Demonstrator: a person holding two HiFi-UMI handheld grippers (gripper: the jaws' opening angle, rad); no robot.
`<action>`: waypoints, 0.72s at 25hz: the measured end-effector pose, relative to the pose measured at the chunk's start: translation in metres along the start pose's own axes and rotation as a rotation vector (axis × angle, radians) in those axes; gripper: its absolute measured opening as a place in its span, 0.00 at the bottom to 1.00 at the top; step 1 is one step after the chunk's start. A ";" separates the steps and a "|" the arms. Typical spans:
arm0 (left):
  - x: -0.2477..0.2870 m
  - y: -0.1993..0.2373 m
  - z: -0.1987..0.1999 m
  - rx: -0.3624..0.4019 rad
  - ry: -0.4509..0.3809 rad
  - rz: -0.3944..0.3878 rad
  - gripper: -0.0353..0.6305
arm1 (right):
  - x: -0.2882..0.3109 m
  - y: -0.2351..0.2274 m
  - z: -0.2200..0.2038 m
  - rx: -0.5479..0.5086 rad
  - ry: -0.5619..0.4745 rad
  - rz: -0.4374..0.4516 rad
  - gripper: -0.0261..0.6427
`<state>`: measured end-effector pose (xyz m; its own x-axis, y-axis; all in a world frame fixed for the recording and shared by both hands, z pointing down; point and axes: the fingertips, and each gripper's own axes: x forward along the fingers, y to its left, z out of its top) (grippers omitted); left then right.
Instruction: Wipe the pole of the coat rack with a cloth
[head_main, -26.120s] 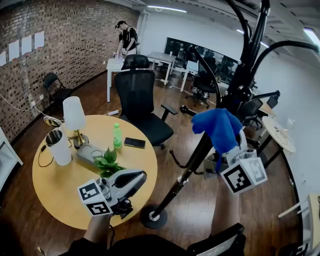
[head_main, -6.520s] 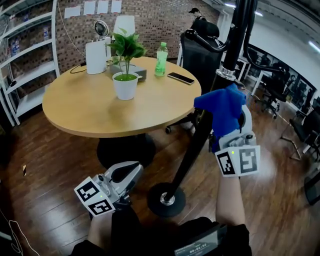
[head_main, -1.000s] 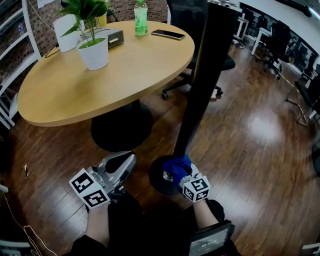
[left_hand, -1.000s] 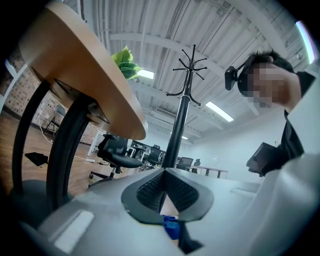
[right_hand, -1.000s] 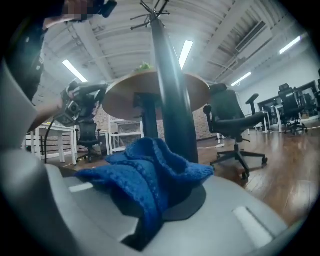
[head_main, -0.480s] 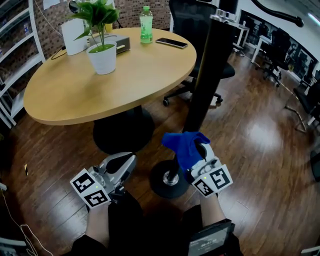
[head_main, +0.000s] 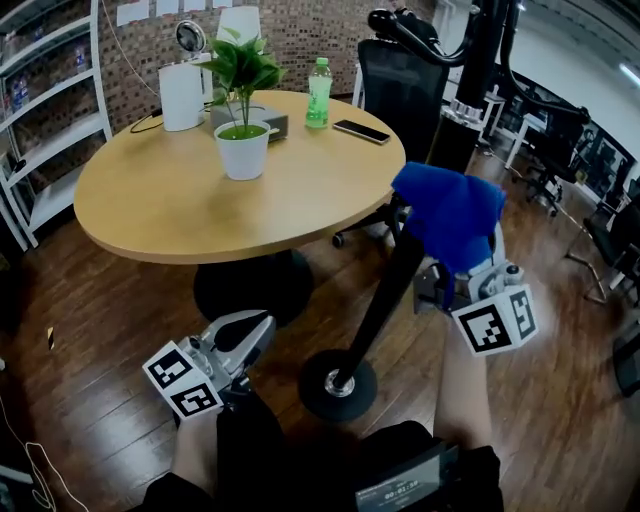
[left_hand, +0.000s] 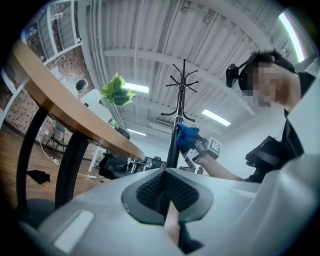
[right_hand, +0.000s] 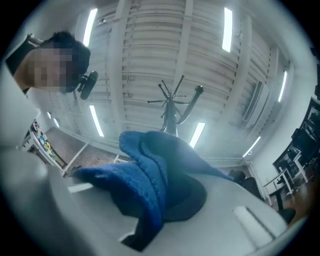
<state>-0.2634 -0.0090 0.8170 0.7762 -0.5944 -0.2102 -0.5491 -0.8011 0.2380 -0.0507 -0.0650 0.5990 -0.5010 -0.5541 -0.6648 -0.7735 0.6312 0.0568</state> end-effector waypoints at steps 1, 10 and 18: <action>-0.001 0.000 0.003 0.001 -0.006 0.003 0.06 | 0.001 -0.010 0.007 -0.003 -0.016 -0.028 0.07; 0.005 0.002 -0.018 -0.010 0.041 0.013 0.06 | -0.052 -0.083 -0.117 0.217 0.219 -0.183 0.07; 0.009 0.007 -0.059 -0.050 0.136 0.022 0.06 | -0.210 -0.074 -0.338 0.638 0.596 -0.351 0.07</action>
<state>-0.2417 -0.0158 0.8730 0.8007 -0.5944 -0.0747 -0.5532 -0.7814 0.2888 -0.0190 -0.1790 0.9866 -0.5327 -0.8438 -0.0653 -0.6473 0.4560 -0.6108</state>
